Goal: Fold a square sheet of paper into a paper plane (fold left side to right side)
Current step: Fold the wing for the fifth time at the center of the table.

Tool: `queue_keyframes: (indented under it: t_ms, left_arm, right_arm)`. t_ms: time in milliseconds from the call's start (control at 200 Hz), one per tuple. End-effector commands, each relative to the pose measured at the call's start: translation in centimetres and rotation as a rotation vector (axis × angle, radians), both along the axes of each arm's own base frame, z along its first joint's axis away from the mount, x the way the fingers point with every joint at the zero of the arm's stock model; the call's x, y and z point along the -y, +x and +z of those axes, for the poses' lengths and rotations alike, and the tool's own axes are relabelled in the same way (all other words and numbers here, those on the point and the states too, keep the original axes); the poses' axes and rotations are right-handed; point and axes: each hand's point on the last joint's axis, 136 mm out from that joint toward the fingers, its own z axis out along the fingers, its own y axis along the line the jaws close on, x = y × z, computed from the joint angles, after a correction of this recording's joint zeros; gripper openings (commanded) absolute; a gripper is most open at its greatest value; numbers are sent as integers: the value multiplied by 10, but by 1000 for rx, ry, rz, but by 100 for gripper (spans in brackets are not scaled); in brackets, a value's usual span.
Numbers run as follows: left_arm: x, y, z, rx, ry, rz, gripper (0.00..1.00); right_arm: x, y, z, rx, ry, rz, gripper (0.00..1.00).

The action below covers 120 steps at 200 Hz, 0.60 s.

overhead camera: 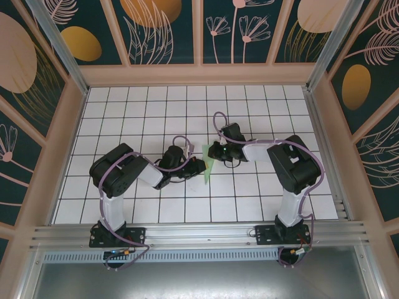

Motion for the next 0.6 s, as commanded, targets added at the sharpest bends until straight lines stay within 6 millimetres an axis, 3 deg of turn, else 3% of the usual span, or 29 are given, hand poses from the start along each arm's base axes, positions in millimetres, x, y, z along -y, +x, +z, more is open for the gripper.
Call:
queue_keyframes:
  t_ms: [0, 105, 200, 225, 355, 480, 495, 596]
  left_arm:
    - [-18, 3, -1, 21, 63, 48, 22]
    - [-23, 3, 17, 72, 85, 42, 30]
    - [-24, -1, 27, 95, 100, 16, 28]
    - [-21, -2, 40, 118, 75, 4, 27]
    - [-4, -15, 57, 116, -3, -101, 24]
    - [15, -23, 69, 112, -52, -179, 23]
    - [16, -24, 61, 94, -40, -185, 23]
    - [26, -22, 55, 88, -37, -203, 23]
  right_arm:
    - [28, -21, -39, -99, -145, -40, 12]
    - [28, -22, -40, -101, -143, -42, 11]
    - [26, -20, -38, -96, -133, -41, 11]
    - [26, -20, -38, -95, -131, -41, 11]
    - [25, -20, -37, -93, -124, -39, 11]
    - [24, -19, -36, -90, -121, -38, 10]
    - [24, -19, -36, -89, -120, -38, 10]
    - [24, -19, -36, -90, -123, -38, 10]
